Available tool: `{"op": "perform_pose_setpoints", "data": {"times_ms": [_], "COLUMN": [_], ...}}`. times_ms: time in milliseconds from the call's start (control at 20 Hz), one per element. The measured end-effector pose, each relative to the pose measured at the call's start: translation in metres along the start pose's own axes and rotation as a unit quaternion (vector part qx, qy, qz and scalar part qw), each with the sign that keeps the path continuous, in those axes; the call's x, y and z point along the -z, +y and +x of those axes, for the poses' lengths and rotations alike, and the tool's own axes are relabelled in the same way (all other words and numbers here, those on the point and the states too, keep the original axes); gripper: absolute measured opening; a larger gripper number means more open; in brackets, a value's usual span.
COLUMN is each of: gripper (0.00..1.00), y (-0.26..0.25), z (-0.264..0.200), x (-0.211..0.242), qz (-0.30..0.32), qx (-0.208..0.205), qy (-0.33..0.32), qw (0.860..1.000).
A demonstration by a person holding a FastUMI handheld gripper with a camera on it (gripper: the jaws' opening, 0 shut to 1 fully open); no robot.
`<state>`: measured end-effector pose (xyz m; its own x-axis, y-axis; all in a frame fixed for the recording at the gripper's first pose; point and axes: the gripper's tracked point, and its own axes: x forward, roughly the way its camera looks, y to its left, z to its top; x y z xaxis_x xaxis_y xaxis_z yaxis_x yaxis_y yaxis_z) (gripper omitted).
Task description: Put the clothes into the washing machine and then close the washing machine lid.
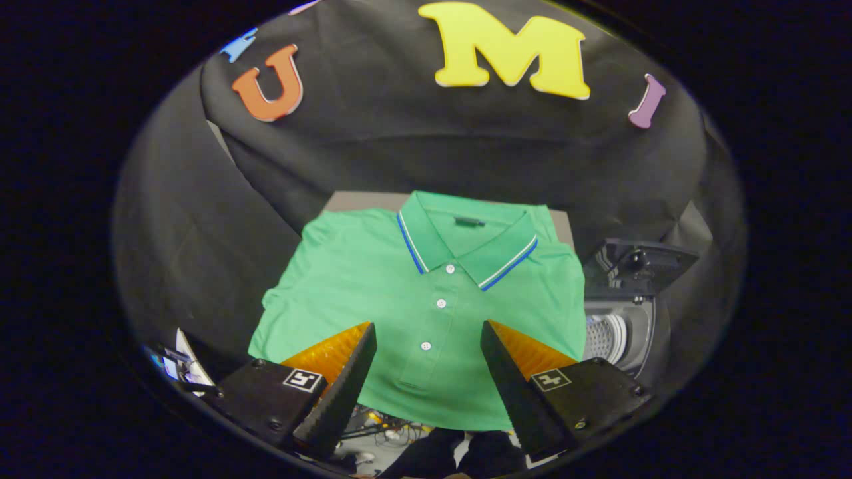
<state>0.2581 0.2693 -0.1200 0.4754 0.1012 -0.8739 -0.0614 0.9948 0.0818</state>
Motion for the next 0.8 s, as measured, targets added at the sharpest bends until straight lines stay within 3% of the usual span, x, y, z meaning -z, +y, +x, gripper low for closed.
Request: {"op": "perform_pose_setpoints", "data": {"times_ms": [150,450,800], "gripper": [0.98,0.97,0.96], "y": [-0.003,-0.002,-0.007], "z": [0.018,0.039,0.044], "x": [-0.003,-0.002,0.002], "qz": [0.023,0.049,0.019], "qx": [0.016,0.033,0.066], "qy": [0.061,0.121,0.161], "qw": [0.998,0.991,0.985]}}
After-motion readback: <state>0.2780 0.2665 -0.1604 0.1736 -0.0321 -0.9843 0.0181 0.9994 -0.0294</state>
